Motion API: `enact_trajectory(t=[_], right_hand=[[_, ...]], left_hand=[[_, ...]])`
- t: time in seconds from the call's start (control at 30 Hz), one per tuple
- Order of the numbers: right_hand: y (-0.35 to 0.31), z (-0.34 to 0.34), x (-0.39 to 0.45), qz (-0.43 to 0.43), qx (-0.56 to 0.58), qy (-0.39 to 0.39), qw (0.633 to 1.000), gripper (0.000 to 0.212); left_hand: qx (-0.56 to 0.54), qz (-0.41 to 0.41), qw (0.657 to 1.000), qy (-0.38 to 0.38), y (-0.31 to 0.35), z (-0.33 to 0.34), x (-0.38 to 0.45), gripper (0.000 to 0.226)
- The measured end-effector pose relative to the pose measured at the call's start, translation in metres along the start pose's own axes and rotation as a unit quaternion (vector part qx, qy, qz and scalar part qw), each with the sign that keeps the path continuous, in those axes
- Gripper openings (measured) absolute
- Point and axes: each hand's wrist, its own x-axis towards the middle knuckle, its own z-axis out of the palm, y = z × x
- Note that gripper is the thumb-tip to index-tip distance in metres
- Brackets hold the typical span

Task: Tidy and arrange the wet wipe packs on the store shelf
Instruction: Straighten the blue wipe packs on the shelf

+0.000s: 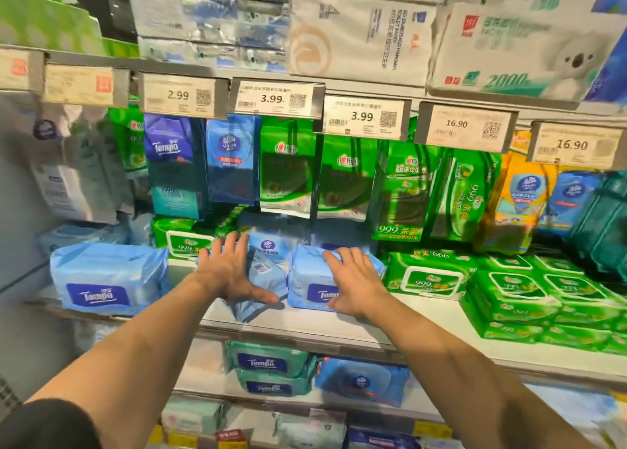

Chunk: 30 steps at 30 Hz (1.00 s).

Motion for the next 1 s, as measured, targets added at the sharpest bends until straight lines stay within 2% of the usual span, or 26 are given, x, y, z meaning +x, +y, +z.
enact_trajectory(t=[0.13, 0.33, 0.63, 0.8, 0.9, 1.0], right_hand=[[-0.002, -0.005, 0.019, 0.016, -0.002, 0.011, 1.0, 0.098], [0.022, -0.002, 0.032, 0.088, -0.037, -0.03, 0.995, 0.095], [0.019, 0.005, 0.037, 0.075, -0.045, -0.045, 0.995, 0.098], [0.01, -0.01, 0.033, 0.083, -0.086, -0.091, 0.989, 0.106], [-0.018, -0.029, 0.041, 0.024, -0.069, -0.092, 0.993, 0.107], [-0.07, -0.036, 0.051, -0.077, 0.016, -0.04, 0.996, 0.093]], left_hand=[[-0.032, -0.003, 0.999, -0.001, -0.005, 0.007, 0.004, 0.169], [-0.053, 0.013, 0.999, -0.004, -0.007, 0.013, 0.01, 0.161], [-0.082, 0.013, 0.997, 0.0, -0.009, 0.025, 0.012, 0.154], [-0.114, -0.002, 0.993, 0.004, -0.014, 0.014, 0.01, 0.153], [-0.135, -0.006, 0.991, 0.014, -0.03, -0.004, 0.008, 0.146], [-0.158, 0.006, 0.986, 0.06, -0.046, -0.018, 0.003, 0.116]])
